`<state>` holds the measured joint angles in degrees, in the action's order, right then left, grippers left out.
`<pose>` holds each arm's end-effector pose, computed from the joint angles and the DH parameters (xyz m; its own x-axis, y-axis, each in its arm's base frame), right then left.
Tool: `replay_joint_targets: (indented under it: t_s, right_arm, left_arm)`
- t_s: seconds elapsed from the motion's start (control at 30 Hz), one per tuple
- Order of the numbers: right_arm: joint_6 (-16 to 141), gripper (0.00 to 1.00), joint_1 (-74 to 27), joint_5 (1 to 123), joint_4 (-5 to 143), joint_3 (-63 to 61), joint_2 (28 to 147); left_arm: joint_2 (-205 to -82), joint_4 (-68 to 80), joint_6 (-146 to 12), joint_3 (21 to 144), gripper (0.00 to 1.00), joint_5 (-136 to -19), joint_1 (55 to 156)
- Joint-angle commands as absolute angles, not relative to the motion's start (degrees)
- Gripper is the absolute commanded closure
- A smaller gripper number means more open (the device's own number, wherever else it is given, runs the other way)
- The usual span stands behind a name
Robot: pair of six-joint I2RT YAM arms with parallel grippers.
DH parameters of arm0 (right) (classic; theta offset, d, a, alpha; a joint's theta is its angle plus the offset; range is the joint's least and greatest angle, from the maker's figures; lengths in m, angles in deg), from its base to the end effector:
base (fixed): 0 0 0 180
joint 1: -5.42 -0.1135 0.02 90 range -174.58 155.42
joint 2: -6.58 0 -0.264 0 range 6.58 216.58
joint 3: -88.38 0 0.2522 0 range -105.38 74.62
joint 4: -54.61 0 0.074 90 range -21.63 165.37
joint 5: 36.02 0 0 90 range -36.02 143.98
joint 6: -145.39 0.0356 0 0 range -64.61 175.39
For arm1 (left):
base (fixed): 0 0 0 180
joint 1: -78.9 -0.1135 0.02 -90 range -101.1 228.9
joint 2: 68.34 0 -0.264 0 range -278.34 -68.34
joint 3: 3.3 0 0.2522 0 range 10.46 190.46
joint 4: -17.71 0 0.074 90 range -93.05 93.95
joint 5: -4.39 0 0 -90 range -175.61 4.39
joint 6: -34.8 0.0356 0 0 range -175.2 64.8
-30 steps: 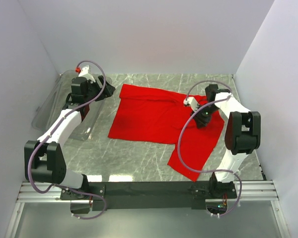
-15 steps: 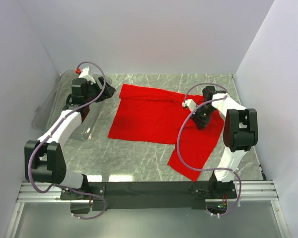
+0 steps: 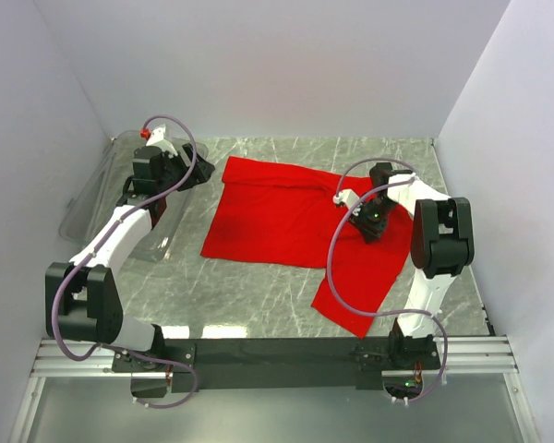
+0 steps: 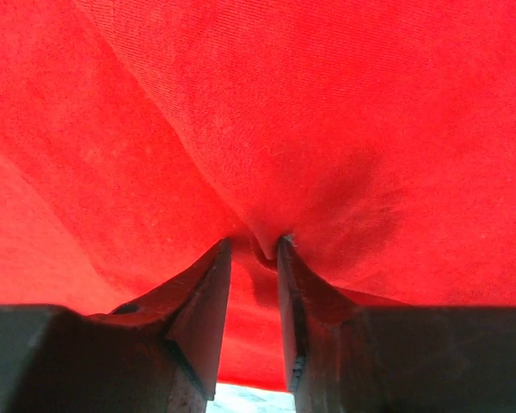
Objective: Fold and stack the t-shirts
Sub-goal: Fold the tshirt
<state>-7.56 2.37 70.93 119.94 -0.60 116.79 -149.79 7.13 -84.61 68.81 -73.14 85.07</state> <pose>0.3517 0.0291 0.1621 -0.3924 -0.8740 -0.2865 -0.9188 0.3867 0.0789 0.3291 -0.0433 0.2966 -0.4457 -0.4341 -0.7829 0.1009 0.8446 -0.5258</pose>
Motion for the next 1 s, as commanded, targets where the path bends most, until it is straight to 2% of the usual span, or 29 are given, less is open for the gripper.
replay_joint_targets:
  t_s: [0.0,0.17,0.33,0.8,0.97]
  right_arm:
    - [-8.85,0.68,2.34,69.27,119.26,-1.75,117.15]
    - [-9.12,0.88,2.6,71.2,120.66,-2.81,115.39]
    - [-10.26,0.99,4.01,74.89,124.44,-6.22,112.58]
    - [-16.92,1.0,9.98,85.61,138.06,-15.8,113.18]
    - [-17.47,1.0,10.95,82.47,139.31,-15.56,114.77]
  left_arm:
    - [-147.27,8.87,-84.55,69.0,0.17,-72.25,84.96]
    - [-146.91,8.61,-84.38,68.82,0.17,-72.43,84.96]
    - [-146.47,8.17,-84.11,68.73,0.17,-72.69,84.96]
    - [-145.6,8.17,-84.11,68.21,0.17,-72.69,84.96]
    - [-145.16,8.34,-84.46,67.85,0.17,-72.6,84.96]
